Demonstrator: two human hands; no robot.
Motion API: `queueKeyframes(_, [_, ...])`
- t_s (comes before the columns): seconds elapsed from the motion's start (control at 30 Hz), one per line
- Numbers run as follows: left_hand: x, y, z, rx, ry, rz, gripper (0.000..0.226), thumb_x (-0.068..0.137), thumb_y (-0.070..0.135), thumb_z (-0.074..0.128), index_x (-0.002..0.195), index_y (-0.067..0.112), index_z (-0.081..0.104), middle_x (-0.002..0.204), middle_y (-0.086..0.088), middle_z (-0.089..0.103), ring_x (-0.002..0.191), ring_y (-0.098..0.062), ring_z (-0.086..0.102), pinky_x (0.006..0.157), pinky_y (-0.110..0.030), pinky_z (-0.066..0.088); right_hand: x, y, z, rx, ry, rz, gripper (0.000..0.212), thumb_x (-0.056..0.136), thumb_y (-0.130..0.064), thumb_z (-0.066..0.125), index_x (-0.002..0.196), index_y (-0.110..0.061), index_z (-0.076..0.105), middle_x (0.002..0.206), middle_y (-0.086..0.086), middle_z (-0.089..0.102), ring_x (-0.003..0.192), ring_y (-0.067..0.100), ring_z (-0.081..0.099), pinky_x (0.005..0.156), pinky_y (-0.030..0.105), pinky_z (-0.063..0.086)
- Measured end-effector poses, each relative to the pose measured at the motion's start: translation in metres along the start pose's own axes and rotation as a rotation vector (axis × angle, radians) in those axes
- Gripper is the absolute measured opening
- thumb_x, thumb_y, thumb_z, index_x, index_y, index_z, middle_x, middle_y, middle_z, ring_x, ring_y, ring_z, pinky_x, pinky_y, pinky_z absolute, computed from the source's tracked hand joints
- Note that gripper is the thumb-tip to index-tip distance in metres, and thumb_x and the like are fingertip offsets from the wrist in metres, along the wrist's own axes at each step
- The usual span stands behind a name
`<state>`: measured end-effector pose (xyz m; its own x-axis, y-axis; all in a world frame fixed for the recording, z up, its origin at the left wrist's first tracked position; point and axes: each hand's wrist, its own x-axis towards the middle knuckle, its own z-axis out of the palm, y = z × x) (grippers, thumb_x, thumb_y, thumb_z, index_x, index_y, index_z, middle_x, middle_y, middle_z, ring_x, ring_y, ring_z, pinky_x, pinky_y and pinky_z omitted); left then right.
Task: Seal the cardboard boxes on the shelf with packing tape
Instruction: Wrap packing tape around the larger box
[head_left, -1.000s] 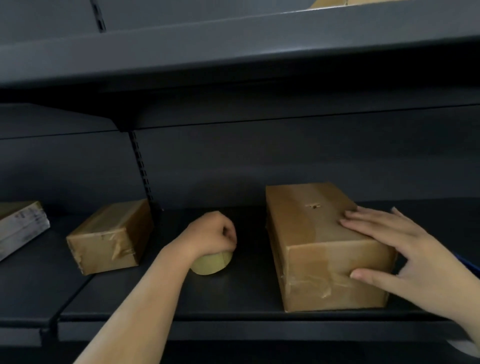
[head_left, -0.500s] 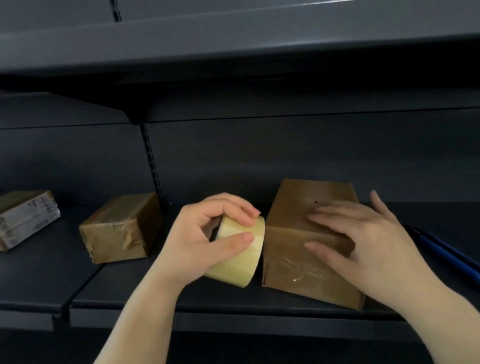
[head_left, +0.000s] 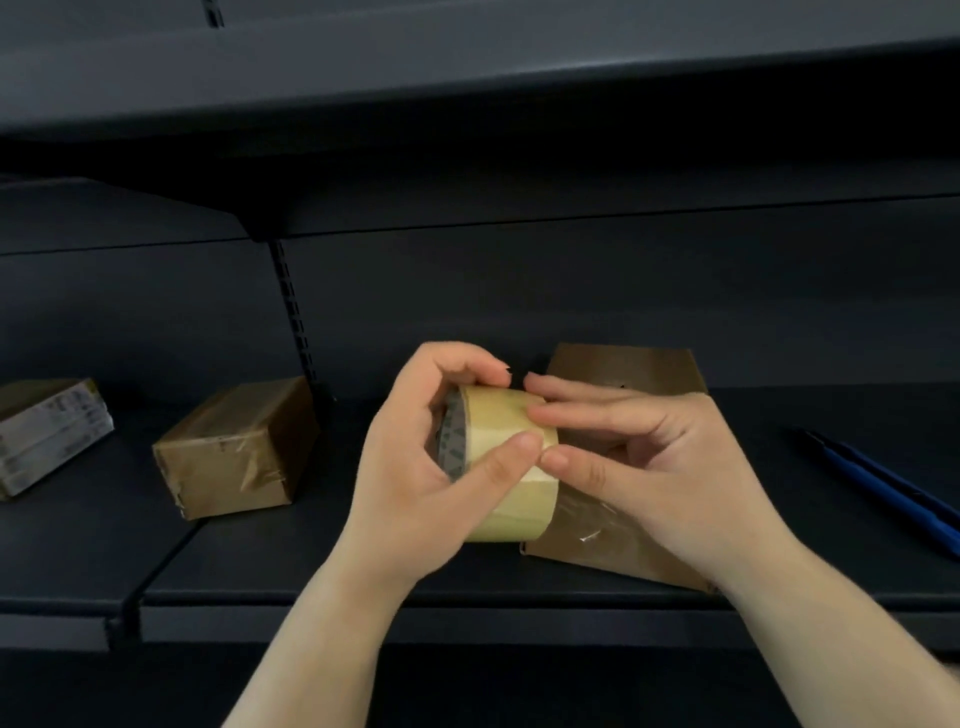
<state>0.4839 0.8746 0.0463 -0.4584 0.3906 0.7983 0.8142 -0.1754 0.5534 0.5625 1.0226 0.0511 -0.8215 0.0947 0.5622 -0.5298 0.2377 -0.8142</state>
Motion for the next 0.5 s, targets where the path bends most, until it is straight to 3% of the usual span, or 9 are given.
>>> queueKeyframes(0.13, [-0.003, 0.002, 0.015, 0.040, 0.128, 0.007, 0.034, 0.075, 0.028, 0.065, 0.103, 0.015, 0.052, 0.099, -0.005, 0.056, 0.090, -0.019, 0.059, 0.077, -0.030, 0.050, -0.006, 0.006, 0.016, 0.305, 0.170, 0.095, 0.016, 0.063, -0.015, 0.073, 0.077, -0.021, 0.077, 0.104, -0.003, 0.072, 0.106, 0.008, 0.064, 0.086, 0.031, 0.054])
queueKeyframes(0.3, [-0.004, 0.005, 0.018, 0.172, 0.102, 0.124, 0.037, 0.074, 0.025, 0.067, 0.105, 0.013, 0.050, 0.103, 0.000, 0.053, 0.096, -0.008, 0.055, 0.082, -0.019, 0.044, -0.012, 0.001, 0.023, 0.493, 0.256, 0.226, 0.018, 0.074, -0.004, 0.063, 0.081, -0.014, 0.075, 0.069, 0.002, 0.070, 0.060, 0.006, 0.063, 0.051, 0.015, 0.049])
queueKeyframes(0.5, [-0.003, 0.011, 0.000, 0.036, -0.144, -0.040, 0.041, 0.073, 0.026, 0.067, 0.112, 0.017, 0.057, 0.113, 0.001, 0.059, 0.109, -0.022, 0.056, 0.086, -0.026, 0.048, -0.012, -0.003, 0.019, 0.454, 0.231, 0.193, 0.019, 0.072, -0.016, 0.057, 0.080, -0.015, 0.075, 0.086, 0.006, 0.073, 0.079, 0.018, 0.068, 0.066, 0.030, 0.056])
